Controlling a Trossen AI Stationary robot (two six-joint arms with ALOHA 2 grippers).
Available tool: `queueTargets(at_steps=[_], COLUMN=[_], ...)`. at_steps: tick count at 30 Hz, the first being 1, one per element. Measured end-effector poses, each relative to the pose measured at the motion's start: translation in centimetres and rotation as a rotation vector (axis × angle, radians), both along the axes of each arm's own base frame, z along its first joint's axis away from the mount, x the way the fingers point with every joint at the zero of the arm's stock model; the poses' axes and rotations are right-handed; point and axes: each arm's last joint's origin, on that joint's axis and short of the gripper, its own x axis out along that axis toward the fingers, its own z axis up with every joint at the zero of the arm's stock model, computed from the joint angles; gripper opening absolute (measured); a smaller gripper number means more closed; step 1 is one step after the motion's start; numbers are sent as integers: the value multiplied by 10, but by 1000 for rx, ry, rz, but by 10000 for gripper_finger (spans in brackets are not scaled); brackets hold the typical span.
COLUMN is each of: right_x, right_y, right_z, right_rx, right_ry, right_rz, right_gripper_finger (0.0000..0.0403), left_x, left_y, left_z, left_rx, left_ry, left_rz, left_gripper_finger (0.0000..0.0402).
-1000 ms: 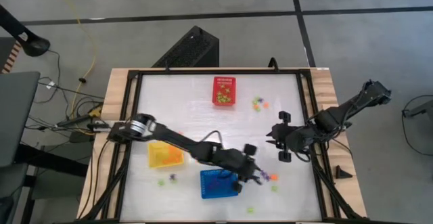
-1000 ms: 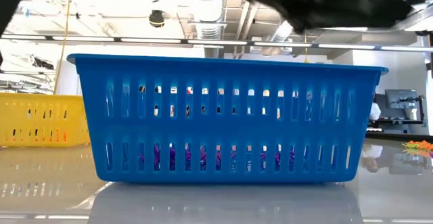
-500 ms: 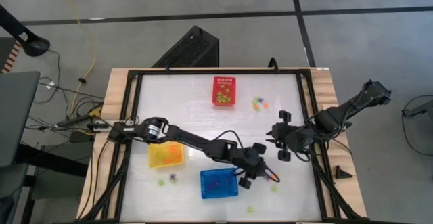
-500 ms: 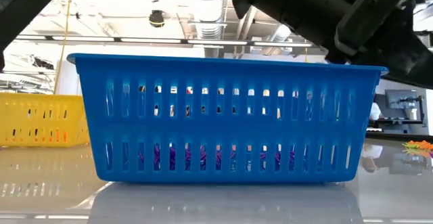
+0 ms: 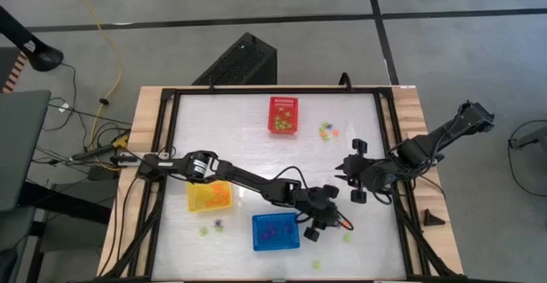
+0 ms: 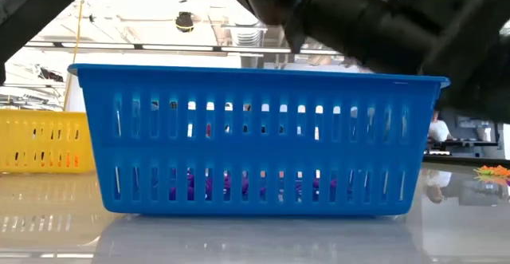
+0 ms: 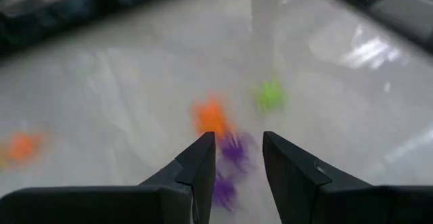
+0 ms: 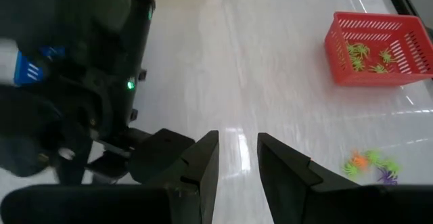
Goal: Sort Halloween decoration
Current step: Put the purple spider toy into the blue basket
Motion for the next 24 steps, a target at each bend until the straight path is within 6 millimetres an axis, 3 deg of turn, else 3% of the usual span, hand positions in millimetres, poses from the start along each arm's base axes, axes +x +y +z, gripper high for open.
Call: queueTargets(at_steps=[3, 9, 24], right_x=[0, 0, 2], right_y=[0, 0, -3], right_z=[0, 0, 0], right_rx=[-1, -4, -2], right_ry=[0, -1, -6], right_rz=[0, 4, -15], right_gripper_finger=[134, 134, 134], left_x=[1, -2, -1], left_y=[3, 8, 12], left_z=[5, -8, -20], left_rx=[-6, 7, 41], left_ry=[1, 51, 64], left_rz=[15, 19, 4], left_gripper_finger=[113, 113, 113])
